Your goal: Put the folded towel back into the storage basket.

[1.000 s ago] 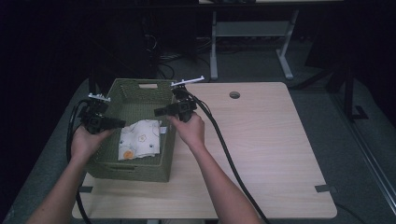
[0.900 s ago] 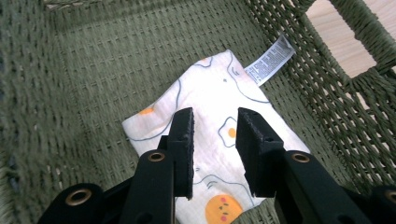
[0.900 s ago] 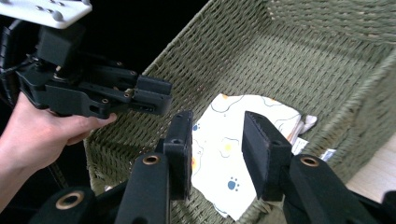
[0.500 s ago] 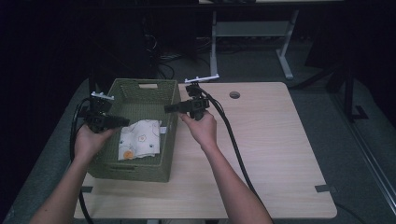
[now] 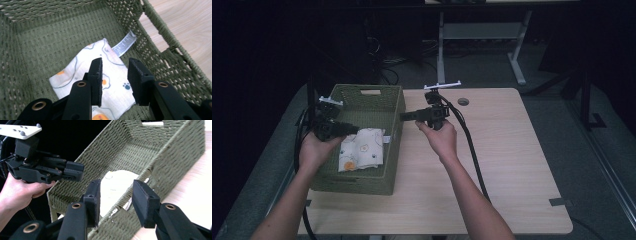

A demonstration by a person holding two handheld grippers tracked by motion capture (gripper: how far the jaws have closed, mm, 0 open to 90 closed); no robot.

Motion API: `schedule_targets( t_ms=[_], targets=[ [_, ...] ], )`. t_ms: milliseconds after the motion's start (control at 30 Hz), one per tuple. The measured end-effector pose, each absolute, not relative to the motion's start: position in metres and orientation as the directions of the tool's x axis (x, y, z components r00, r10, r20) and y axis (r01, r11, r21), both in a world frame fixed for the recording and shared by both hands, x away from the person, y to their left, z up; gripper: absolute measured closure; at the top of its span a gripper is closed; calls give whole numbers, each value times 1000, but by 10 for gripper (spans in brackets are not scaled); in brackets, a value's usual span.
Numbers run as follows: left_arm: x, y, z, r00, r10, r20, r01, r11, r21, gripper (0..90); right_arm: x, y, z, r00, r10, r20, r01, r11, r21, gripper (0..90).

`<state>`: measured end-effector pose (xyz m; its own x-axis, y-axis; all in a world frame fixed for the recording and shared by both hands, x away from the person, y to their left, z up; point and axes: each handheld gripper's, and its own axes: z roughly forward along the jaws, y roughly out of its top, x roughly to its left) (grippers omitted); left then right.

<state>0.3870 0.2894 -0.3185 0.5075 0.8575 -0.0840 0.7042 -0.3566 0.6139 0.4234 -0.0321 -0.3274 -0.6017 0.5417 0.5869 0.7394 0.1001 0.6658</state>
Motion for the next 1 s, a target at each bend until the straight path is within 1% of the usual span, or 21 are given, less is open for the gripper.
schedule_targets(
  t_ms=[367, 567, 1000],
  targets=[
    [386, 258, -308, 544, 836, -67, 676, -389, 626, 646, 419, -60, -332, -586, 553, 592, 742, 72, 667, 571],
    [388, 242, -304, 557, 826, -79, 668, -390, 634, 641, 416, -77, -332, -577, 563, 592, 742, 59, 668, 563],
    [386, 206, -296, 599, 797, -73, 635, -418, 650, 611, 410, -115, -337, -552, 583, 596, 745, 24, 667, 538]
  ],
)
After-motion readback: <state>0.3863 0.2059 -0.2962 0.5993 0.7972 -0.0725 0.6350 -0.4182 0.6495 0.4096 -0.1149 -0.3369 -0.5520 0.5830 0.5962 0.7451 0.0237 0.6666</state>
